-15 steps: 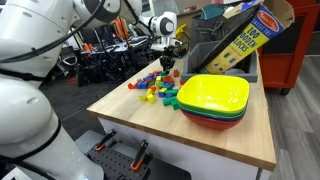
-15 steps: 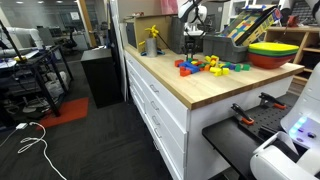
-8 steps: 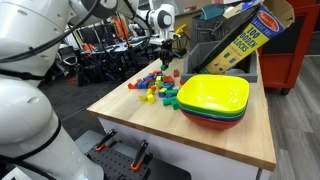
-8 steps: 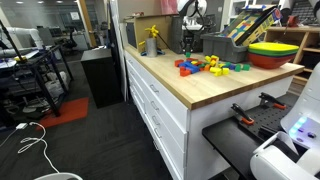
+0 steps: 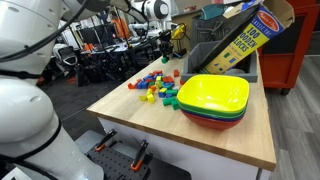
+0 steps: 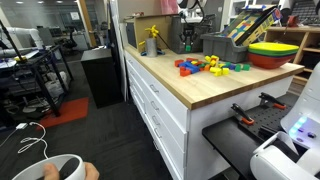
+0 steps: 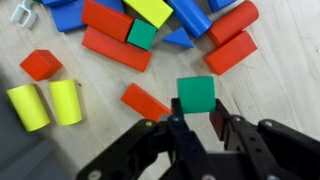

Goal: Move the green block to the right

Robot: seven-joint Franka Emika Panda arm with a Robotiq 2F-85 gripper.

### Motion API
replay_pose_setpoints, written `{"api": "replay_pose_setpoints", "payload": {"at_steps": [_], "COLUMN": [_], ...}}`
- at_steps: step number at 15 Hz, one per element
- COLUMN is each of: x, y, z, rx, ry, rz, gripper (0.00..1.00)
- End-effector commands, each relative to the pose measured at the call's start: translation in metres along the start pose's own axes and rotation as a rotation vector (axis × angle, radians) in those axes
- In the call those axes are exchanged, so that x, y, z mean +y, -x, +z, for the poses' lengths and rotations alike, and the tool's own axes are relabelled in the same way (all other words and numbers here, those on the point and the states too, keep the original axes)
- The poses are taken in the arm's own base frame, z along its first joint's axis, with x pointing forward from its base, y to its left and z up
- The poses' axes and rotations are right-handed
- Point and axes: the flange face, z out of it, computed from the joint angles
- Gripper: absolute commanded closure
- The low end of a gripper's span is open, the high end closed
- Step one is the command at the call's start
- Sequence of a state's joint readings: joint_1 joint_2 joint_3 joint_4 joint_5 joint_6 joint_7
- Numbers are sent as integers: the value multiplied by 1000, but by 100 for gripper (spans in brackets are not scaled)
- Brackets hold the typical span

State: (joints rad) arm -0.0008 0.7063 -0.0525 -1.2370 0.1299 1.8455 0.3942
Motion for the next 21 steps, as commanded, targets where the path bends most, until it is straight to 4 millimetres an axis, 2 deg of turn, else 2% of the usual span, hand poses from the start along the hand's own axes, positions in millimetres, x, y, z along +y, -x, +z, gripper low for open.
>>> {"api": "replay_pose_setpoints", "payload": {"at_steps": [1, 8, 15, 21], "x": [2, 24, 60, 80], "y": [-5, -35, -75, -93], "z": [-15, -13, 12, 44], "rx": [48, 115, 120, 79], "ry": [64, 165, 214, 242], "rz": [42, 107, 151, 179], "gripper": [92, 92, 92, 92]}}
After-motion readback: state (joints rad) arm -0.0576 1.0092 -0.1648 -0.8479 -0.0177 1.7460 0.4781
